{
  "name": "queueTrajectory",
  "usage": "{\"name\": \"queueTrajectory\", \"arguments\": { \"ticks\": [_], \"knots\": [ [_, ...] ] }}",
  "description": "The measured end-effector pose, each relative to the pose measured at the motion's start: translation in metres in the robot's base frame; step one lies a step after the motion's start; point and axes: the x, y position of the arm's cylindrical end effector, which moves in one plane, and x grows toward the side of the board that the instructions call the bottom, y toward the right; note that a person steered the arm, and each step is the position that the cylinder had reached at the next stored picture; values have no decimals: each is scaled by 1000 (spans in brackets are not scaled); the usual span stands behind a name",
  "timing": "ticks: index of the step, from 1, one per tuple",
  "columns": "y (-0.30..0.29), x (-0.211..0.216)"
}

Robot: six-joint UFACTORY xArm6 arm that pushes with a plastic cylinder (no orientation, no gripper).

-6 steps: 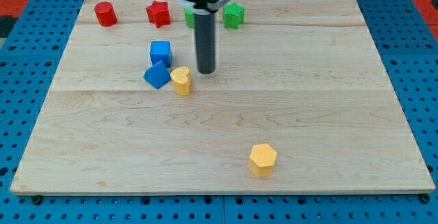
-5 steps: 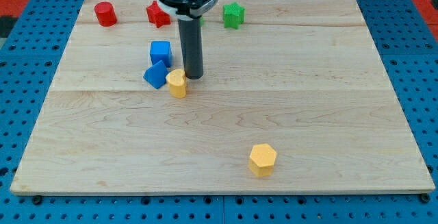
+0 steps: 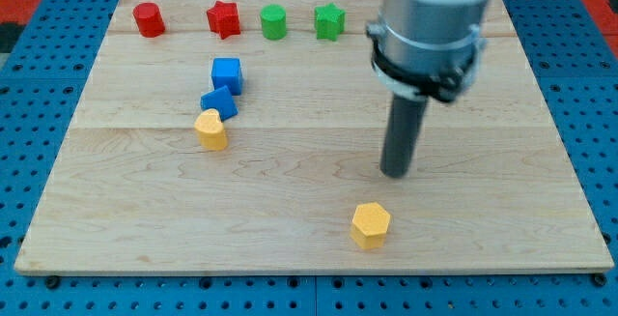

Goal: Move the yellow hexagon to the left center of the board

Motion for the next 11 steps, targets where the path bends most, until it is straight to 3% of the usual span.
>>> {"name": "queueTrajectory", "arguments": {
  "ticks": [1,4,5,6,7,8,11],
  "knots": [
    [-3,48],
    [-69,64],
    [-155,39],
    [-200,34],
    [-163,57],
    [-212,61],
    [-275,3]
  ]
}}
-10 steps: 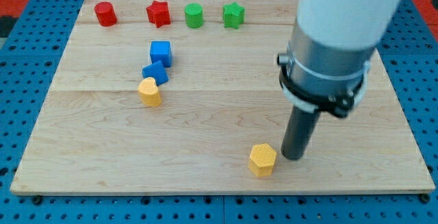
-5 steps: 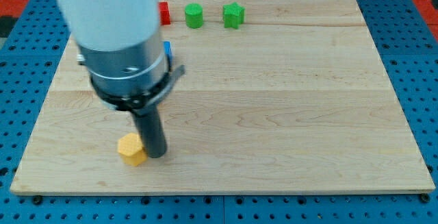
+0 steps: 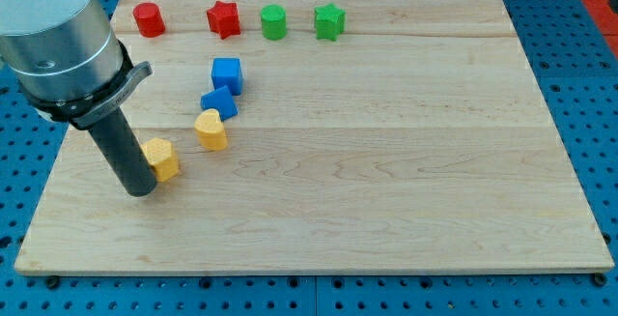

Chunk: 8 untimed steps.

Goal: Move the yellow hexagon to the left center of the board

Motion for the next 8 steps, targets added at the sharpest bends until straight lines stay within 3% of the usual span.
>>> {"name": "queueTrajectory", "arguments": {
  "ticks": [1,2,4,6,7,8],
  "knots": [
    [35,7],
    [29,-6],
    [-39,-61],
    [-48,-71],
    [-46,-70],
    [-22,-30]
  ]
}}
